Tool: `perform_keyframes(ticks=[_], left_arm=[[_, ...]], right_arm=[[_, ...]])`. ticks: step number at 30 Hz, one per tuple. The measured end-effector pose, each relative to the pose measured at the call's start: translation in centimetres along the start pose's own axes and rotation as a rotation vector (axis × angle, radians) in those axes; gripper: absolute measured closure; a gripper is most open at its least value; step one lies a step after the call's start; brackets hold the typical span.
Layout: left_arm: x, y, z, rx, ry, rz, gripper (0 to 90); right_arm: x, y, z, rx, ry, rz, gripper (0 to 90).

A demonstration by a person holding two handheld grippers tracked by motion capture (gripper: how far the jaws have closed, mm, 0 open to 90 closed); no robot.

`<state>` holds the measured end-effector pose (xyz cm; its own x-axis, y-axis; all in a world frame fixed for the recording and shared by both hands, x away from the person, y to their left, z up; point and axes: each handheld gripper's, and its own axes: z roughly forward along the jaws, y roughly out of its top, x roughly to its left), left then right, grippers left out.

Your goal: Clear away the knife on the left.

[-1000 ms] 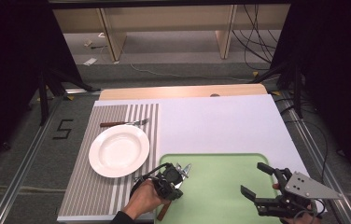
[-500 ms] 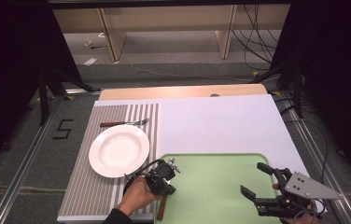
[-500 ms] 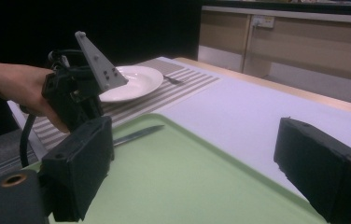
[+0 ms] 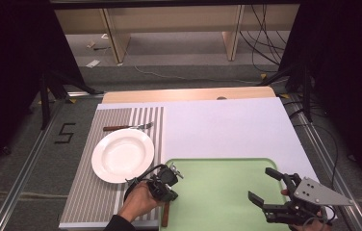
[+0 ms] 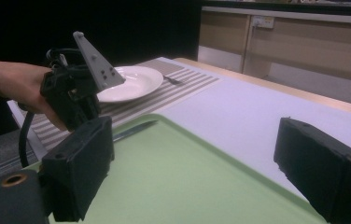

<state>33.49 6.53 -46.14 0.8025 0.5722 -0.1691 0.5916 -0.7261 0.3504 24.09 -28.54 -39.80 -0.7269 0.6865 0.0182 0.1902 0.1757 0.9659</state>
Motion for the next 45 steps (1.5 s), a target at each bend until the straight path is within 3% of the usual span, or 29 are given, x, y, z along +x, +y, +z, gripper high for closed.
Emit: perform_keyframes(ticks=[11,16,20,26,33,38,45], left_arm=[[0.3,-0.3,-0.2,0.008,-0.009,-0.006,89.7],[0.2,-0.3,-0.3,-0.003,-0.026,-0.002,85.3],[0.2,-0.2,-0.5,-0.023,-0.071,-0.005,72.8],[-0.1,-0.3,-0.7,-0.028,-0.091,0.013,51.4],[-0.7,-0.6,-1.4,-0.100,-0.106,0.060,32.4],[-0.9,-0.6,-2.0,-0.196,-0.117,0.059,25.1],[-1.7,-0.7,-3.0,-0.316,-0.128,0.133,21.7]], right_arm=[[0.0,0.0,0.0,-0.001,0.002,-0.001,13.1],[0.0,0.0,0.0,0.002,0.003,-0.001,13.1],[0.0,0.0,0.0,0.002,0.003,-0.001,13.1],[0.0,0.0,0.0,-0.002,0.002,-0.001,13.1],[0.0,0.0,0.0,0.000,0.001,0.000,13.1],[0.0,0.0,0.0,-0.001,0.002,-0.002,13.1],[0.0,0.0,0.0,0.000,0.001,0.000,13.1]])
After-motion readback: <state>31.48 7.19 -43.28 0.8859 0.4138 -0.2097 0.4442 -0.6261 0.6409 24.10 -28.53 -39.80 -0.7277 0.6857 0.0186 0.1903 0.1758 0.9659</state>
